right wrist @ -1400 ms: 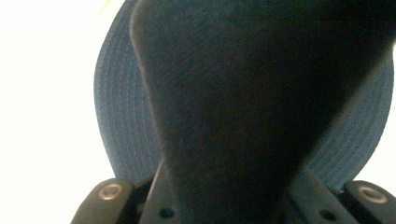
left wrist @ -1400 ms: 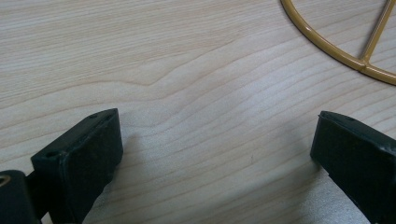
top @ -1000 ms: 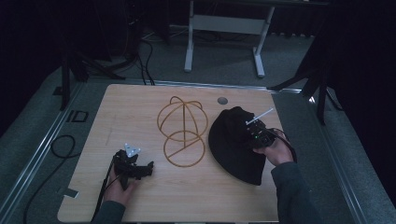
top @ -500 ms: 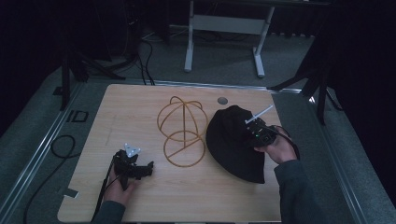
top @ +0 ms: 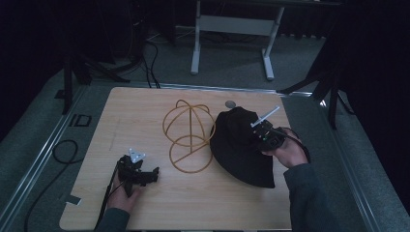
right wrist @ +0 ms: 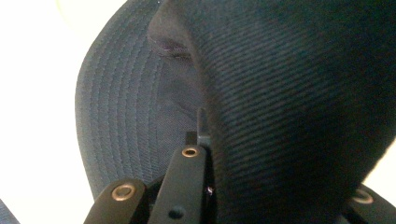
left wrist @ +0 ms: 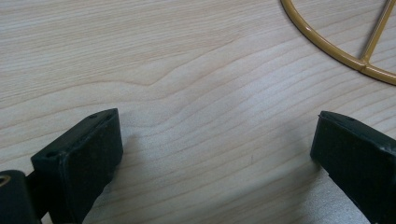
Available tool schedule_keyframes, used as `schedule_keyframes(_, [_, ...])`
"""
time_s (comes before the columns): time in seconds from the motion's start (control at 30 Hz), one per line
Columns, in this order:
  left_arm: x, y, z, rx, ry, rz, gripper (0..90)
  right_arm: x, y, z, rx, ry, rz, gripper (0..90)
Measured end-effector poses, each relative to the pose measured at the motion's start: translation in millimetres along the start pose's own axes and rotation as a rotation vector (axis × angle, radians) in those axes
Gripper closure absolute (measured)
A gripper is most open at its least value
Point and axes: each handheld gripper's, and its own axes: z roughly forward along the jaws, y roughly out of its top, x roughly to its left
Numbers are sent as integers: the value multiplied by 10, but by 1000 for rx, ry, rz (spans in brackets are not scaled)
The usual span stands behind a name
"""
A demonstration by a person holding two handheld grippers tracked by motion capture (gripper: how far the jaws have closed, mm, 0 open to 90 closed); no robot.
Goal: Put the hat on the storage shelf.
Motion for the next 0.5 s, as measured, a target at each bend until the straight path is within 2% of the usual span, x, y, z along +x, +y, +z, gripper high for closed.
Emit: schedule_keyframes(0.5, [1, 0, 0, 0, -1, 1, 26, 38, 79, -146, -6, -7, -41, 875])
